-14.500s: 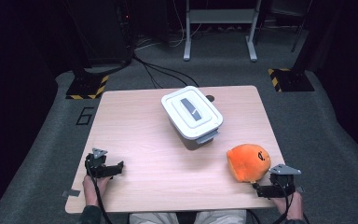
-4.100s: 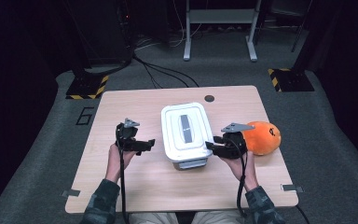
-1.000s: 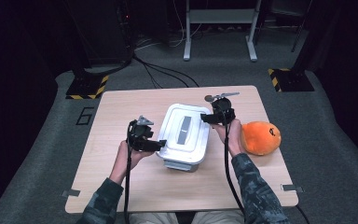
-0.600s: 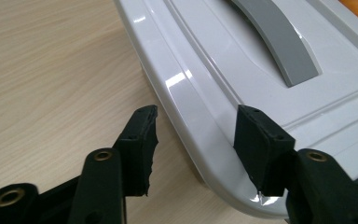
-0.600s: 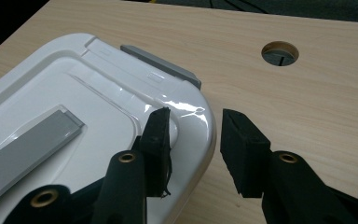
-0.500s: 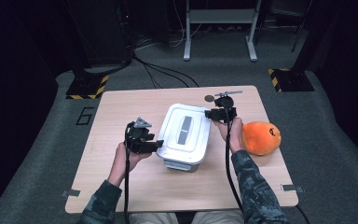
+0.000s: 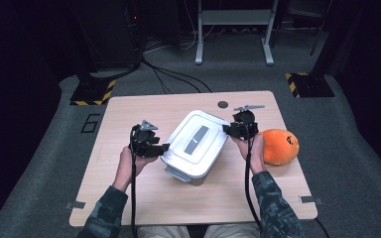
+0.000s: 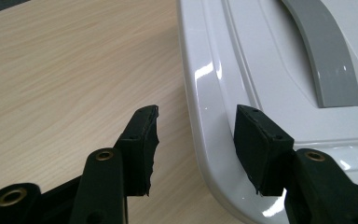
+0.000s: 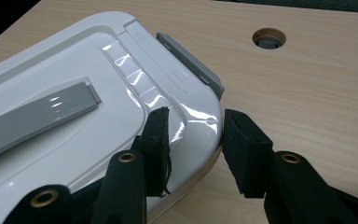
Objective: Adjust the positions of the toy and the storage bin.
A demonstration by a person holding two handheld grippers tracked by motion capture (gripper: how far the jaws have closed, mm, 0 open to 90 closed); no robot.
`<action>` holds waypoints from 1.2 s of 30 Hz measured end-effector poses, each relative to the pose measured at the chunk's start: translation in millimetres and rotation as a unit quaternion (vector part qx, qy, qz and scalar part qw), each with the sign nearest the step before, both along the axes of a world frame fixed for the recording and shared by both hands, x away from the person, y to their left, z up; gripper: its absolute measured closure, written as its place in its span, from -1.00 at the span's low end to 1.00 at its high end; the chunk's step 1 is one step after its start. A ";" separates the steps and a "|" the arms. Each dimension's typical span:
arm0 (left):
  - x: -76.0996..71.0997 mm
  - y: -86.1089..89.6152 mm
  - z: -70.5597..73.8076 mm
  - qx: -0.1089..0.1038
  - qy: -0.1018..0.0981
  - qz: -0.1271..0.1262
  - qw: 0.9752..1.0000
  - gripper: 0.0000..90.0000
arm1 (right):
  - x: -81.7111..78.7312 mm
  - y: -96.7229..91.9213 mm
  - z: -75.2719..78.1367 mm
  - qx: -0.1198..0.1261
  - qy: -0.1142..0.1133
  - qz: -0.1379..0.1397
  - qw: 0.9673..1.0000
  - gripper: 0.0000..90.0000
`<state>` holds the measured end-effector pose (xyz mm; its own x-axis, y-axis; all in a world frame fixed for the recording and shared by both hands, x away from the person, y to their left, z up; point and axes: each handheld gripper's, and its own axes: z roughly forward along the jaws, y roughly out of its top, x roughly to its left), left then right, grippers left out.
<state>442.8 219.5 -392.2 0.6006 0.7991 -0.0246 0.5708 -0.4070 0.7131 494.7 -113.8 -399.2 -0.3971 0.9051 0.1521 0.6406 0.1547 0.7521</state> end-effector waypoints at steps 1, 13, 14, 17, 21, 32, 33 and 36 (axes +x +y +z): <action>0.0 0.0 0.0 0.000 0.000 0.000 1.000 0.11 | -3.4 -2.0 -0.5 -0.001 -0.003 0.000 1.000 0.35; 10.3 -1.2 1.4 0.015 -0.011 -0.011 1.000 0.19 | -35.8 -12.8 -4.4 0.021 -0.016 -0.014 1.000 0.34; 10.8 -0.8 1.7 0.016 -0.009 -0.012 1.000 0.19 | -37.8 -12.3 -4.3 0.023 -0.015 -0.017 0.999 0.34; 11.8 -0.5 1.1 0.017 -0.016 -0.008 1.000 0.19 | -43.3 -11.1 -5.7 0.024 -0.023 -0.023 0.999 0.34; 15.2 -0.1 1.0 0.022 -0.021 -0.004 1.000 0.19 | -45.1 -8.6 -7.3 0.023 -0.029 -0.028 0.999 0.34; 26.4 -0.1 -0.1 0.030 -0.037 0.005 0.999 0.19 | -42.2 -2.8 -10.3 0.016 -0.044 -0.034 0.998 0.41; 26.9 0.0 -0.3 0.030 -0.038 0.006 0.999 0.19 | -41.4 -2.7 -10.3 0.016 -0.044 -0.034 0.998 0.42; 26.8 -0.1 -0.7 0.028 -0.041 0.008 0.999 0.19 | -39.8 -2.5 -10.6 0.015 -0.047 -0.034 0.998 0.43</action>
<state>469.6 219.3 -392.9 0.5865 0.8069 0.0695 0.5175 -0.4394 0.7342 454.8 -116.3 -409.9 -0.3495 0.9257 0.1446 0.5748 0.0899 0.8134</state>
